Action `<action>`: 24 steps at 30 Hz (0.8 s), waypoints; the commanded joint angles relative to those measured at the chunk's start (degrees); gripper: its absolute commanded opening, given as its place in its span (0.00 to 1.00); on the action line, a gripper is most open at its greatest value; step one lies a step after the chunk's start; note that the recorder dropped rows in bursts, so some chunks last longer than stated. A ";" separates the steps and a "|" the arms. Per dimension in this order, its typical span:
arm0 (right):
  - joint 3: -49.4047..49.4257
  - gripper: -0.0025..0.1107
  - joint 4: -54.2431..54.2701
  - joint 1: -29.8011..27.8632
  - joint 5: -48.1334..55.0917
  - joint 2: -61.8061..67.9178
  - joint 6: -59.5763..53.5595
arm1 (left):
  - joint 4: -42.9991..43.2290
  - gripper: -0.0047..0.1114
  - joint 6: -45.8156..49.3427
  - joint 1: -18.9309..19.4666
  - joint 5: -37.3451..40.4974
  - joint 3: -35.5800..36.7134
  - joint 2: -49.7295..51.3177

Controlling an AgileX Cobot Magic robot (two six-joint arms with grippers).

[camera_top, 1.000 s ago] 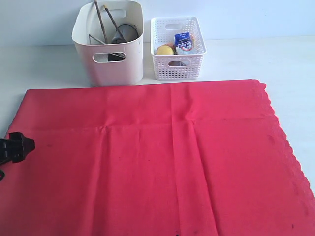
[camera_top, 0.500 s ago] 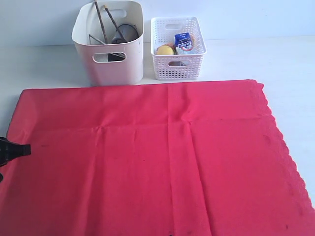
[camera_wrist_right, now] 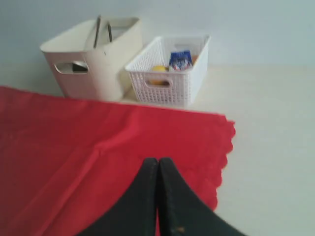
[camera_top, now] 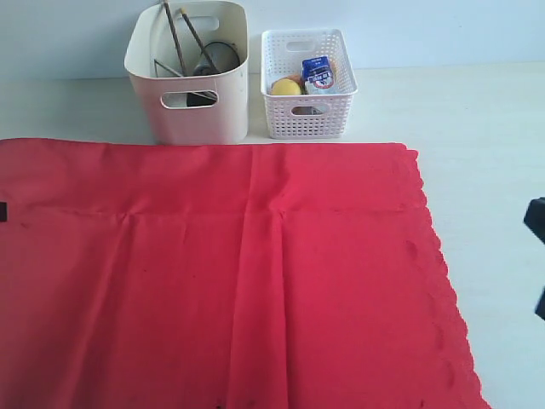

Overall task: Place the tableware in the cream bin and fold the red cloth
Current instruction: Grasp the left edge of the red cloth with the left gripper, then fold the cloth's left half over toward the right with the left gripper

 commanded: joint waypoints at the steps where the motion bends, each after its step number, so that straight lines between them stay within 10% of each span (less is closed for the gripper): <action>1: -3.45 0.02 -9.78 -0.04 -0.26 14.92 11.15 | -0.39 0.04 -0.05 -6.46 3.08 -0.39 -7.92; 14: -18.76 0.02 -19.21 -0.04 0.21 71.45 16.73 | -4.22 0.04 -1.55 -41.42 20.92 -14.69 -17.68; 24: -17.83 0.02 -19.88 -0.04 1.93 51.94 16.06 | -4.88 0.04 -1.44 -53.95 21.84 -21.30 -12.15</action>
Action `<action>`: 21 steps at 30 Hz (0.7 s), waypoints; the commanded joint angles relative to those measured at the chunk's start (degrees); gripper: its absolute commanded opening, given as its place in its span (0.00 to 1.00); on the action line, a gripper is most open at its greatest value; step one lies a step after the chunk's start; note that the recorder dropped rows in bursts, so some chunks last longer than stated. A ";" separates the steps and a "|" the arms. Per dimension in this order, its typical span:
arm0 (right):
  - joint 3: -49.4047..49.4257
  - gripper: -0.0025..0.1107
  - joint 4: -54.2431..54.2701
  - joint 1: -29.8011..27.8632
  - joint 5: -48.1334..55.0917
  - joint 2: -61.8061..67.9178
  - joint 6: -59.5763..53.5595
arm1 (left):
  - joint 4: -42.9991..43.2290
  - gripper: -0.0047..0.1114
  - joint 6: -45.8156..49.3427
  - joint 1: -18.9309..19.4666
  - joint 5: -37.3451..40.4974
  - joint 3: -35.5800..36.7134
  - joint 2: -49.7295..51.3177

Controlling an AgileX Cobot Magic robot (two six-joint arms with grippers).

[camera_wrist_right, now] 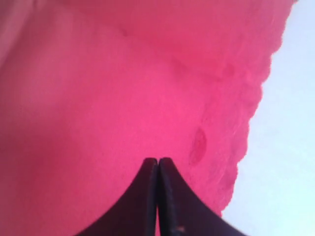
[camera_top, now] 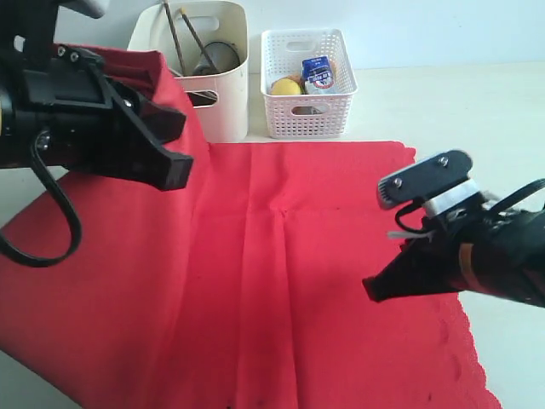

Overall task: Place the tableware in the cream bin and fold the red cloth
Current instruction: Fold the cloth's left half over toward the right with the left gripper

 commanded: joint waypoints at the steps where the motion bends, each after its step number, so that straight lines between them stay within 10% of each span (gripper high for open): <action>1: 1.15 0.02 0.10 -0.04 2.07 -12.90 -1.35 | -0.55 0.04 -0.26 -1.96 -0.33 -2.43 5.13; 21: 9.92 0.02 7.57 -0.04 13.86 -51.47 -7.11 | -0.51 0.04 3.48 -16.56 -0.40 -36.54 48.73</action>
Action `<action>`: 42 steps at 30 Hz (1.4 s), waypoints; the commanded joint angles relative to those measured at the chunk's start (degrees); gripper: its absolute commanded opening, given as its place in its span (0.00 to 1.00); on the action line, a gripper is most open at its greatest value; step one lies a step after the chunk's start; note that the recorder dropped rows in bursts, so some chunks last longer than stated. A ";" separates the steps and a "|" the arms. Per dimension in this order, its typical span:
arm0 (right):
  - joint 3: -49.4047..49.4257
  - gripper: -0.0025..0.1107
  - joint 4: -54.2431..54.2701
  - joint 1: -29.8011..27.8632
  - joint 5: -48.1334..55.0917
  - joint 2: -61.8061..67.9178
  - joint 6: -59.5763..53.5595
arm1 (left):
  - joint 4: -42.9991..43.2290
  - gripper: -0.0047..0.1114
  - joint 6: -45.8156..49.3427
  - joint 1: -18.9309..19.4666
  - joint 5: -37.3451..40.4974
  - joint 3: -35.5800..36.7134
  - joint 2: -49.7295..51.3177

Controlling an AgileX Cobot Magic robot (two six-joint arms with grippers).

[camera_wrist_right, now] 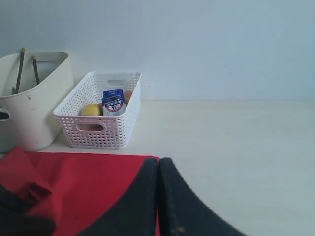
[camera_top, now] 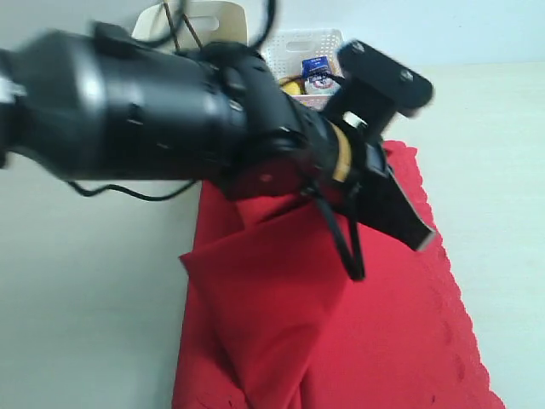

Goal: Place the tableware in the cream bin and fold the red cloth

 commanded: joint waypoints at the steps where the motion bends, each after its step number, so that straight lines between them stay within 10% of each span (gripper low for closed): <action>1: 0.49 0.02 -0.08 -0.04 0.29 -0.54 -0.59 | -0.41 0.04 1.23 -3.21 -0.71 -7.89 8.86; 10: 0.58 0.02 0.00 -0.04 0.04 -0.54 -0.59 | -0.03 0.14 1.89 -3.92 2.98 -14.06 15.75; 19: 0.78 0.02 -0.01 -0.04 0.15 -0.54 -0.59 | 2.19 0.94 8.80 -3.92 11.31 -14.06 12.96; 24: 0.78 0.02 -0.01 -0.04 0.27 -0.54 -0.59 | 7.33 0.76 9.07 -2.15 28.23 -13.79 7.87; 30: 0.78 0.02 -0.01 -0.04 0.27 -0.54 -0.59 | 7.73 0.05 7.24 1.50 22.36 -6.80 -0.93; 35: 0.65 0.02 -0.96 -0.04 -7.58 -0.16 -0.16 | 9.22 0.06 3.77 5.46 13.06 8.01 -11.19; 42: -9.25 0.02 -5.66 -0.04 -17.06 22.90 0.67 | 8.59 0.06 -0.15 11.43 -24.51 30.49 -8.91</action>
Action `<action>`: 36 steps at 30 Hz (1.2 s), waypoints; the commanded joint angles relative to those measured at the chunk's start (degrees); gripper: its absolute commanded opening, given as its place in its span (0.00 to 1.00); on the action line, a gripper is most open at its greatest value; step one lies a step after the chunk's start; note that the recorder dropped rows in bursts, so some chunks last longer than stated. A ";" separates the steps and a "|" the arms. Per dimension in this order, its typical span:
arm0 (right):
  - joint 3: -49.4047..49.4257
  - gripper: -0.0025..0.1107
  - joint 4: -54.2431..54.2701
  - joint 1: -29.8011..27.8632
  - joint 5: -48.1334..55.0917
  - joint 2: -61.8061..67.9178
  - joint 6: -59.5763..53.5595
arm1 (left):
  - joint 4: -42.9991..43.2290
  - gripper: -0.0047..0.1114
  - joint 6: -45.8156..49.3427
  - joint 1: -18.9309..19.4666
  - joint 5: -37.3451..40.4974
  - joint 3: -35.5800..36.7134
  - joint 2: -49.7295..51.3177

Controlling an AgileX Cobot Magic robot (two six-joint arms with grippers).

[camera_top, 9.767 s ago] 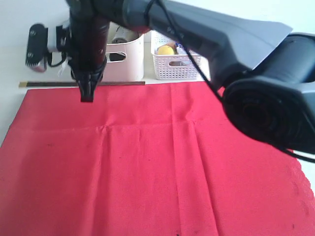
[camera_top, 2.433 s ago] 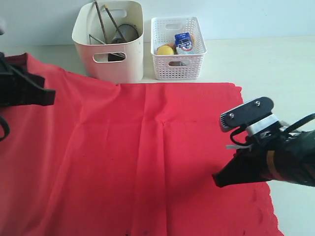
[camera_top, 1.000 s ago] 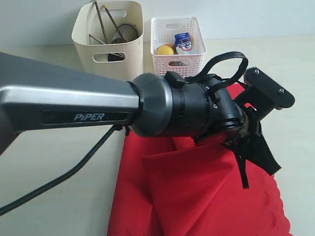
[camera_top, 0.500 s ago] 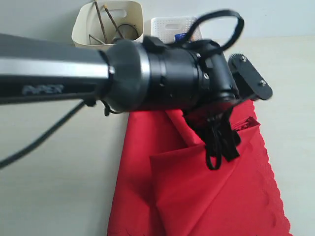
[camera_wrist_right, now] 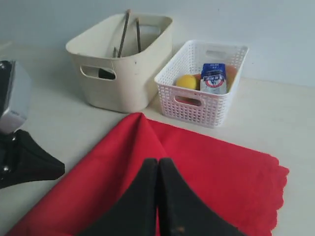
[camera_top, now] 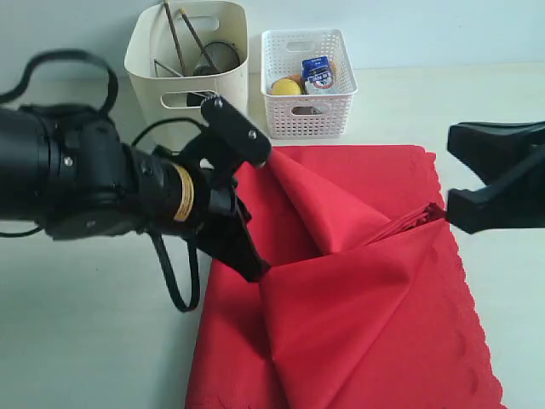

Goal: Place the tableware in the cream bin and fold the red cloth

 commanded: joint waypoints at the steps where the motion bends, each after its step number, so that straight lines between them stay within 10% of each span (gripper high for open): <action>1: -3.04 0.02 -1.08 -0.04 3.99 11.62 -2.78 | -0.22 0.06 -0.87 -2.68 -18.11 3.56 3.96; 8: -3.42 0.02 -0.86 -0.04 22.13 7.20 -2.78 | -0.22 0.06 -2.13 -17.05 -23.81 -5.86 14.00; 17: -3.30 0.02 2.06 -0.04 35.49 -3.32 -5.45 | 0.41 0.06 -0.01 -26.40 -19.68 -12.74 9.42; 24: -3.30 0.02 1.95 -0.04 28.26 -3.16 -5.69 | 0.88 0.06 0.42 -20.50 4.49 -9.73 2.82; 30: -3.30 0.02 1.95 -0.04 26.44 -0.98 -5.69 | 0.88 0.06 -1.89 -10.49 -10.63 1.87 4.54; 36: -3.30 0.02 1.95 -0.04 26.30 2.98 -5.69 | 0.88 0.06 -2.02 -9.01 -21.96 4.19 10.74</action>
